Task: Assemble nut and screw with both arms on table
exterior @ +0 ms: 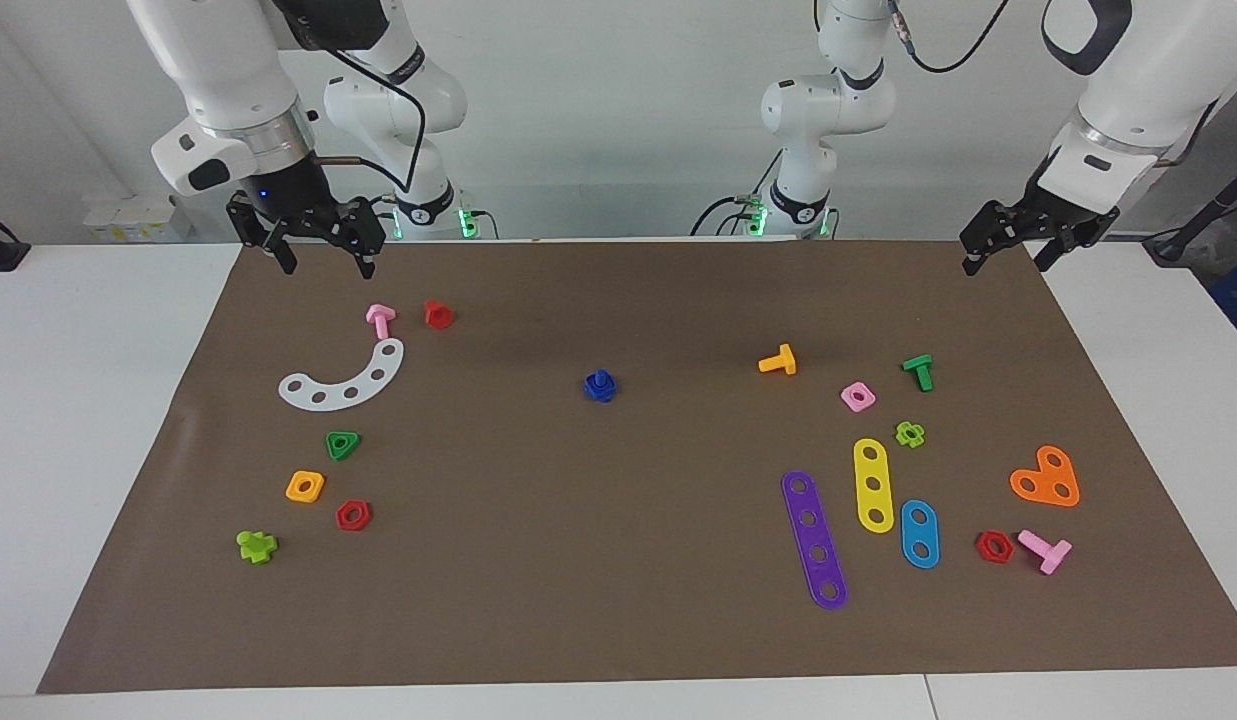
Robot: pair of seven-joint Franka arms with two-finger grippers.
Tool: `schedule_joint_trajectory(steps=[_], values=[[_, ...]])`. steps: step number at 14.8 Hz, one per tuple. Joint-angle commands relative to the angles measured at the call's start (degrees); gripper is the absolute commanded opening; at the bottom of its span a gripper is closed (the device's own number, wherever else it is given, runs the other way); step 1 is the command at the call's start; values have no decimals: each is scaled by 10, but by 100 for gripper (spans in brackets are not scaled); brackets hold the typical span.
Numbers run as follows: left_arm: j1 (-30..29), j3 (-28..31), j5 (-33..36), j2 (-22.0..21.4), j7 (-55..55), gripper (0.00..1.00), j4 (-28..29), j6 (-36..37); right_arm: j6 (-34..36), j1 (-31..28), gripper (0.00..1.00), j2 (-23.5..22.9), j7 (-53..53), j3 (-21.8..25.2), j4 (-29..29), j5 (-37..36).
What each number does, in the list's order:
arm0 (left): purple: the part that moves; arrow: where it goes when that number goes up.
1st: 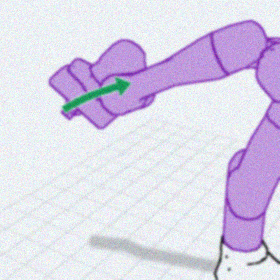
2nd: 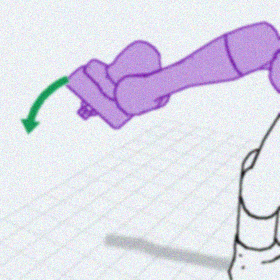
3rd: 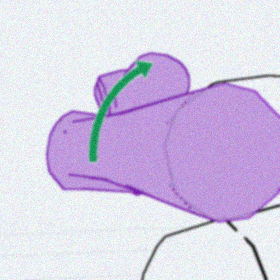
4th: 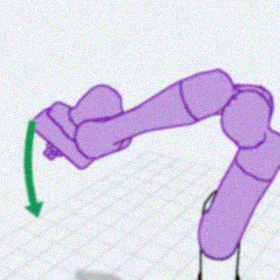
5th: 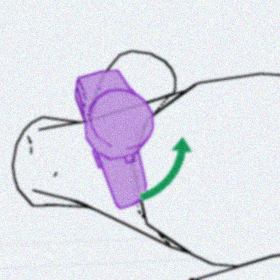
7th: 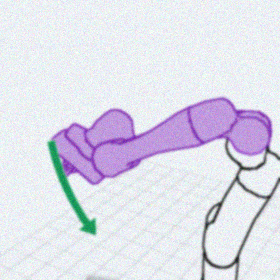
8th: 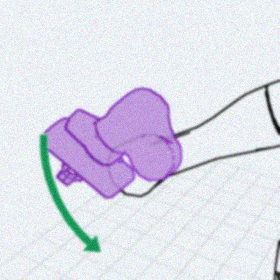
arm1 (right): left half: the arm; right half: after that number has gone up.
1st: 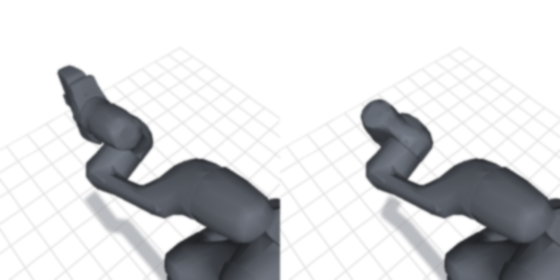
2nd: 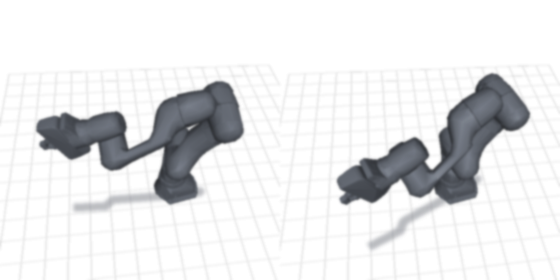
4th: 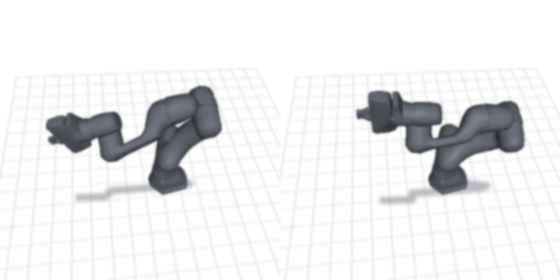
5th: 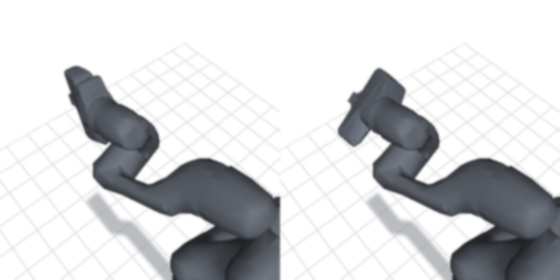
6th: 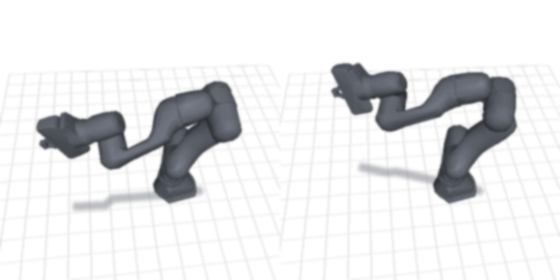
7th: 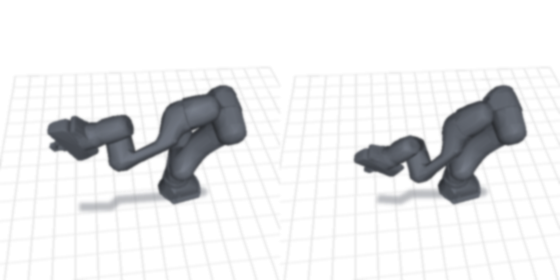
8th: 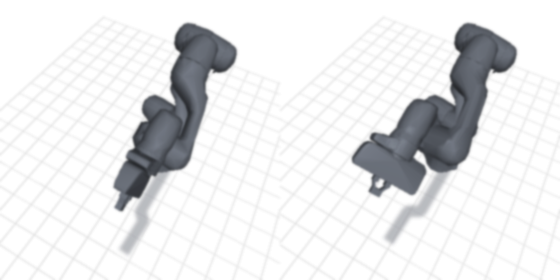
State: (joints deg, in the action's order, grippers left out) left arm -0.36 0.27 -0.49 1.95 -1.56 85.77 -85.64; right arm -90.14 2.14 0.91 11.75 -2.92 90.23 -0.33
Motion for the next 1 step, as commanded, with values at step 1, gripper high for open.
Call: schedule_joint_trajectory(steps=[1], values=[[-2,9,-17,-6,-1,100,-2,-11,-3,-7,100,4,-18,-2,6,15]])
